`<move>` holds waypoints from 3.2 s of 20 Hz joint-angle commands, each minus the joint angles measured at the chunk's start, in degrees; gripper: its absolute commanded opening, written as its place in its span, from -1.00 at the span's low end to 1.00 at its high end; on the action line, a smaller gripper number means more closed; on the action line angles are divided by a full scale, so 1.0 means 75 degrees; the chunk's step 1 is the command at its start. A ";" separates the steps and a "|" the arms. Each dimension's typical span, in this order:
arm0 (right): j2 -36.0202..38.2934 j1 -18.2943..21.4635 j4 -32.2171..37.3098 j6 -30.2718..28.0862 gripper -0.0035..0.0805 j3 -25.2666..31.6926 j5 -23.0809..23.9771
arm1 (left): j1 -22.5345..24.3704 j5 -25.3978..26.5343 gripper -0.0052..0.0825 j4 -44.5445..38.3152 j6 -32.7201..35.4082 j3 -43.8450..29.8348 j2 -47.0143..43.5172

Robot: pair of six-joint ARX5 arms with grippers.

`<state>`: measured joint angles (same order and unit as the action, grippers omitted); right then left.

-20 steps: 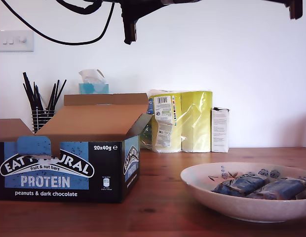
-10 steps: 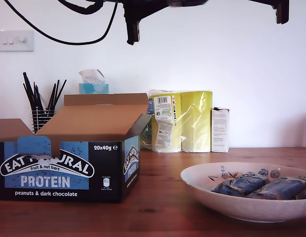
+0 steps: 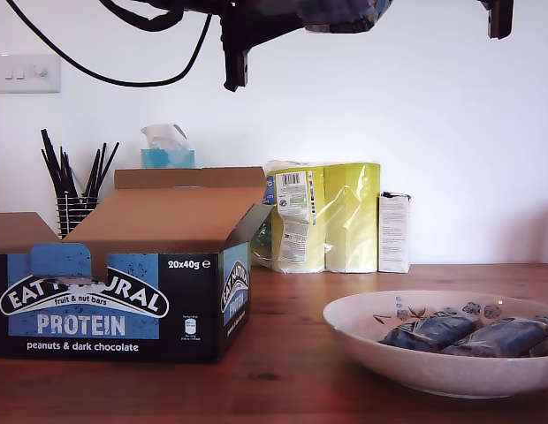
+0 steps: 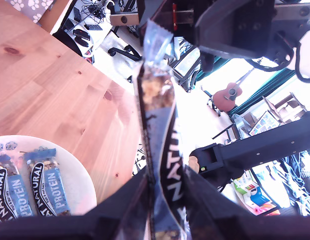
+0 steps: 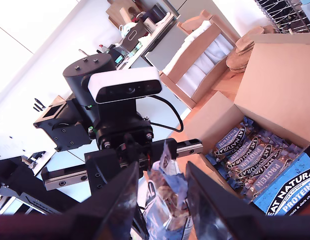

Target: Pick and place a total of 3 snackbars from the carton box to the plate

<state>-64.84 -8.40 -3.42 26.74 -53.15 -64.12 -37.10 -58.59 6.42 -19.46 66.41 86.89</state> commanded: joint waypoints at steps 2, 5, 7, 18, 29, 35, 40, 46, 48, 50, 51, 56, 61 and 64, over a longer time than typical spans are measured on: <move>-0.0079 -0.0055 0.0073 -0.0026 -0.31 -0.0029 -0.0143 | -0.0020 -0.0009 -0.56 -0.0032 0.0058 -0.0082 0.0087; -0.0082 -0.0058 -0.0015 -0.0169 -0.48 -0.0029 -0.0198 | -0.0020 -0.0023 -0.56 -0.0055 0.0055 -0.0082 0.0087; -0.0125 -0.0064 -0.0154 -0.0216 -0.48 -0.0029 -0.0198 | -0.0020 -0.0143 -0.56 -0.0058 0.0058 -0.0082 0.0087; -0.0172 -0.0064 -0.0510 -0.0629 -0.90 -0.0029 0.0023 | -0.0023 -0.0527 -0.56 -0.0055 0.0204 -0.0082 0.0087; -0.0172 -0.0052 -0.0793 -0.0868 -0.94 -0.0029 0.0411 | -0.0012 0.0478 -0.06 0.0201 0.0344 -0.0082 0.0085; -0.0172 0.0061 -0.1964 -0.1795 -0.94 -0.0029 0.0918 | 0.0318 0.0262 -0.09 0.0664 0.0574 -0.0082 0.0023; -0.0172 0.0093 -0.3483 -0.2847 -0.94 -0.0029 0.1655 | 0.0752 0.0192 -0.76 0.1958 0.1355 -0.0082 -0.0003; -0.0172 0.0093 -0.5639 -0.4351 -0.94 -0.0029 0.2903 | 0.1020 0.1775 -0.92 0.3465 0.3136 -0.0082 -0.0003; -0.0178 0.0087 -0.6181 -0.4686 -0.94 -0.0029 0.3264 | 0.1032 0.2270 -0.93 0.3518 0.3474 -0.0082 -0.0003; -0.0181 0.0087 -0.6560 -0.4966 -0.94 -0.0029 0.3506 | 0.1032 0.2530 -0.93 0.3483 0.3634 -0.0082 -0.0003; -0.0187 0.0085 -0.6691 -0.5033 -0.94 -0.0029 0.3520 | 0.1032 0.2556 -0.93 0.3456 0.3660 -0.0082 -0.0003; -0.0554 -0.0105 -0.6951 -0.5502 -0.94 -0.0029 0.3958 | 0.1032 0.2567 -0.93 0.3357 0.3660 -0.0082 -0.0003; -0.1370 -0.0516 -0.6295 -0.5840 -0.94 -0.0029 0.4342 | 0.1032 0.2565 -0.93 0.3360 0.3657 -0.0082 -0.0003; -0.1717 -0.0603 -0.5849 -0.6082 -0.94 -0.0029 0.4913 | 0.1032 0.2565 -0.93 0.3363 0.3657 -0.0082 -0.0003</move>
<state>-76.53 -12.49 -47.07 -18.22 -54.19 -28.12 -29.26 -39.27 31.79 7.68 66.41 86.89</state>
